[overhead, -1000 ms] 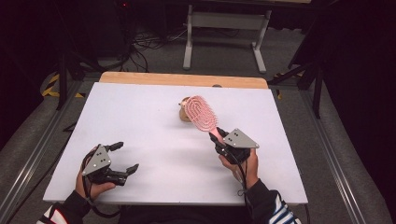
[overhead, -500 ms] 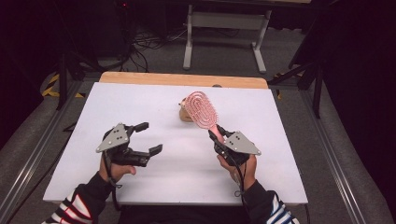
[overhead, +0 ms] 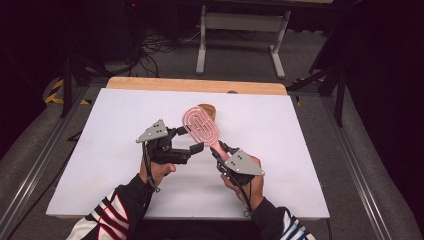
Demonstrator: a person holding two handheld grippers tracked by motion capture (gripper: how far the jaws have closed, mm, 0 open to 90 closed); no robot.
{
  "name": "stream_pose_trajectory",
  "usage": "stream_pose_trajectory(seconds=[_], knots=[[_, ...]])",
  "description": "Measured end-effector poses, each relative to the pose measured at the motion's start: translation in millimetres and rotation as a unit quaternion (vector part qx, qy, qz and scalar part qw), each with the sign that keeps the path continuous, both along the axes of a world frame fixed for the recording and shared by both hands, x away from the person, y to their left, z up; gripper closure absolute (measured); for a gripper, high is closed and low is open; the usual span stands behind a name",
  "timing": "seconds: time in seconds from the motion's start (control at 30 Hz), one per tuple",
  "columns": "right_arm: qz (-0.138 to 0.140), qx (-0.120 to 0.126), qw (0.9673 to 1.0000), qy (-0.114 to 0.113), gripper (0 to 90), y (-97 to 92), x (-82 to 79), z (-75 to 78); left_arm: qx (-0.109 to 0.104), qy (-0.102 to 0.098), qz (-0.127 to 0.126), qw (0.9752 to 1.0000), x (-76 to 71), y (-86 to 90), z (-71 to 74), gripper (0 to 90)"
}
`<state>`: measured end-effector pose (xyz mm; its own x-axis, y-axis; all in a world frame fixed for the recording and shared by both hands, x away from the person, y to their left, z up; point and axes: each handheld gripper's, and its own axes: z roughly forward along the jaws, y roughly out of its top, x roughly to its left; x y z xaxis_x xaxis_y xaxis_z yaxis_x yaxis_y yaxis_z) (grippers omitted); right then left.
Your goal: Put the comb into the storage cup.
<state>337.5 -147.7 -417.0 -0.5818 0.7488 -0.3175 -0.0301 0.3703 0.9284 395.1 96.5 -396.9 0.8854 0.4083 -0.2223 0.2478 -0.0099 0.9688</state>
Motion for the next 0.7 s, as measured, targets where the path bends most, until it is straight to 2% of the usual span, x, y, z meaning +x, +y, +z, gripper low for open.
stream_pose_trajectory(seconds=[0.13, 0.23, 0.27, 0.33, 0.37, 0.53, 0.6, 0.63, 0.7], knots=[[0.009, -0.019, 0.9998, -0.004, 69.2, 6.7, -1.7, -4.2, -0.020, 0.013, -0.005, 0.9997, 3.4, -2.5, -2.6, 27.1], [0.010, -0.022, 0.9997, -0.005, 69.2, 8.8, -2.7, -5.9, -0.025, 0.018, -0.007, 0.9995, 4.8, -2.2, -3.9, 35.6], [0.010, -0.022, 0.9997, -0.005, 69.2, 8.8, -2.7, -5.9, -0.027, 0.019, -0.009, 0.9994, 5.0, -1.5, -4.4, 35.6], [0.012, -0.027, 0.9995, -0.005, 69.3, 9.5, -2.5, -6.3, -0.035, 0.022, -0.008, 0.9991, 5.0, 0.3, -5.2, 47.0], [0.011, -0.030, 0.9995, -0.005, 69.3, 10.3, -2.7, -7.5, -0.042, 0.020, -0.011, 0.9989, 5.2, 2.6, -5.9, 51.9], [0.011, -0.042, 0.9990, -0.006, 69.4, 12.6, -2.8, -9.2, -0.053, 0.016, -0.024, 0.9982, 3.8, 5.1, -6.3, 57.0], [0.011, -0.049, 0.9987, -0.006, 69.4, 14.0, -2.9, -10.0, -0.052, 0.009, -0.027, 0.9983, 1.9, 5.4, -5.5, 60.0], [0.010, -0.053, 0.9985, -0.003, 69.3, 15.2, -2.4, -10.8, -0.055, 0.004, -0.037, 0.9978, -0.1, 5.0, -4.7, 61.7], [0.011, -0.054, 0.9985, -0.001, 69.3, 15.4, -2.3, -11.1, -0.051, -0.001, -0.037, 0.9980, -2.1, 4.4, -3.7, 62.5]])
